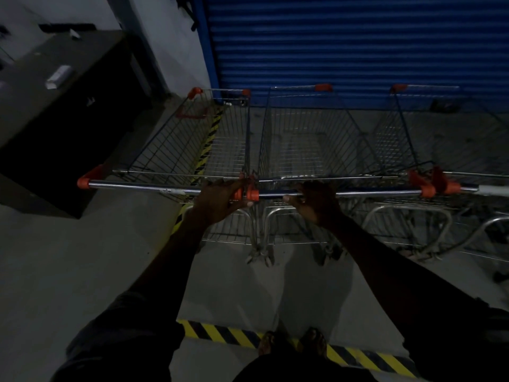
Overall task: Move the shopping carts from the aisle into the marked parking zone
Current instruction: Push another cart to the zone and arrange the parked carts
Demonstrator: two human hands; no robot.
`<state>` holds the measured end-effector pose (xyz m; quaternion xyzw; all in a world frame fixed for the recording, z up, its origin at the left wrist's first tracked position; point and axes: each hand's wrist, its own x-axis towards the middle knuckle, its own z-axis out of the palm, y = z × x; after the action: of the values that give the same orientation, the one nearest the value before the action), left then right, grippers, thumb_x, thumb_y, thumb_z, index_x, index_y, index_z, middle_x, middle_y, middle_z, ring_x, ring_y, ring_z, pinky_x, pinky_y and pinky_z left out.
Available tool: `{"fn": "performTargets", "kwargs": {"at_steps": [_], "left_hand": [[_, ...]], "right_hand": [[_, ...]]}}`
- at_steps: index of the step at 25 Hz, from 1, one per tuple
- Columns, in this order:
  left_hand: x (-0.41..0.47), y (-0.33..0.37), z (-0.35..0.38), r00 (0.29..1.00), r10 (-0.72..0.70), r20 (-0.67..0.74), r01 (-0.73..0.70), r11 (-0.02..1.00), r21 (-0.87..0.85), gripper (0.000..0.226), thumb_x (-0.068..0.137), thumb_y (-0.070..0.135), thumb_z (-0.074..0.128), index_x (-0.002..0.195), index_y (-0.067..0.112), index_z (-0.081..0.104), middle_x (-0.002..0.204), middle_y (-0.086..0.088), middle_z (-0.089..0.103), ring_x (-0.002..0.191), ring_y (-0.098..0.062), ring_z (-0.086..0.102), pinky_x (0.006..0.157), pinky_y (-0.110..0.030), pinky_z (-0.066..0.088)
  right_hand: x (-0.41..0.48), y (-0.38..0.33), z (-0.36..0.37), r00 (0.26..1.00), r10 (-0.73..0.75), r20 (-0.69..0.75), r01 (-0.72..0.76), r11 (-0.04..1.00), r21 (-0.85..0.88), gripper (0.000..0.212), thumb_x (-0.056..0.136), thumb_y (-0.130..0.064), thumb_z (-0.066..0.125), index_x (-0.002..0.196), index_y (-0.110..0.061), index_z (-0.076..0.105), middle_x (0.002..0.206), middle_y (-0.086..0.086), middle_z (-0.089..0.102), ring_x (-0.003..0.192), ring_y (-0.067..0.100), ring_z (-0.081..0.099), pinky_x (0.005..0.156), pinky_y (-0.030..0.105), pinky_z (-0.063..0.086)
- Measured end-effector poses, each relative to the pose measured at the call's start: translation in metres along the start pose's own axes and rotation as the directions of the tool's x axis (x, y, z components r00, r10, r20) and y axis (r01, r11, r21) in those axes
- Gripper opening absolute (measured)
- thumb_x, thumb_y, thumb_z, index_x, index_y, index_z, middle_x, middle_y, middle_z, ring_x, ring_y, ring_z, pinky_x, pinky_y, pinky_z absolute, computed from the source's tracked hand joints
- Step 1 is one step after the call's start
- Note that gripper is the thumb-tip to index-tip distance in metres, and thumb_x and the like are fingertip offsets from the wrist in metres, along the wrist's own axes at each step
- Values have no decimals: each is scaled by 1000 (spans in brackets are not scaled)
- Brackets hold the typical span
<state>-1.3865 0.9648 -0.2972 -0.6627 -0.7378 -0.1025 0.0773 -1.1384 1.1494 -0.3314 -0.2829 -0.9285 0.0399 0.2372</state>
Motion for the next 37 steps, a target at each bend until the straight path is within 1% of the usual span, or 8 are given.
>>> {"fn": "performTargets", "kwargs": {"at_steps": [5,13,16,19,23,31,34,37], "left_hand": [[0,2,-2,998,-45,51,45,999,8,81,86,89,18,151,43,34,130,-7,67,112,-36,64,95,-54,43],[3,5,-7,988,-121,96,130,986,-104,97,76,96,17,147,37,46,130,-2,53,118,-28,56,97,-59,43],[3,9,-4,993,-116,28,116,993,6,97,79,95,20,145,31,51,128,-5,55,115,-31,55,93,-52,43],[3,29,0,990,-96,-98,107,988,113,83,84,87,38,142,29,53,134,-7,52,121,-32,49,97,-49,38],[23,85,3,991,-65,-121,75,994,76,69,89,74,53,141,28,53,141,-9,47,130,-32,44,105,-48,33],[92,250,27,989,131,-66,-135,989,-66,49,91,43,57,137,22,58,129,-4,59,118,-30,54,95,-46,42],[121,320,42,983,161,-93,-171,979,-110,44,89,37,60,128,17,64,124,-6,63,112,-32,58,89,-42,41],[145,381,49,979,157,-127,-178,969,-171,42,88,37,59,125,17,65,118,-7,66,105,-31,59,84,-39,36]], "right_hand": [[-1,-3,-6,999,-27,-36,28,1000,15,50,91,-65,52,101,-21,74,78,3,70,83,31,69,82,51,54],[-9,-2,-6,999,-4,43,4,1000,-6,54,89,-65,50,116,-24,70,111,4,72,107,34,66,95,57,47],[-8,-4,-8,985,27,173,-30,999,16,69,87,-73,41,128,-24,66,126,4,68,121,32,58,104,53,41],[-13,1,-17,985,23,172,-35,997,68,72,85,-70,47,136,-21,61,132,5,64,124,31,56,106,48,40],[-38,29,-36,997,0,79,-5,998,62,64,82,-46,67,140,-20,57,132,6,63,124,30,56,107,47,38],[-98,137,-113,998,63,27,-64,997,33,55,82,-31,63,133,-11,59,131,15,63,124,39,55,99,56,49],[-122,187,-151,997,29,-73,-30,1000,-4,53,77,-20,69,128,-7,63,137,17,60,141,40,39,112,59,39],[-139,231,-179,995,55,-80,-54,999,6,50,73,-18,70,121,-8,65,126,16,64,122,44,55,98,54,50]]}}
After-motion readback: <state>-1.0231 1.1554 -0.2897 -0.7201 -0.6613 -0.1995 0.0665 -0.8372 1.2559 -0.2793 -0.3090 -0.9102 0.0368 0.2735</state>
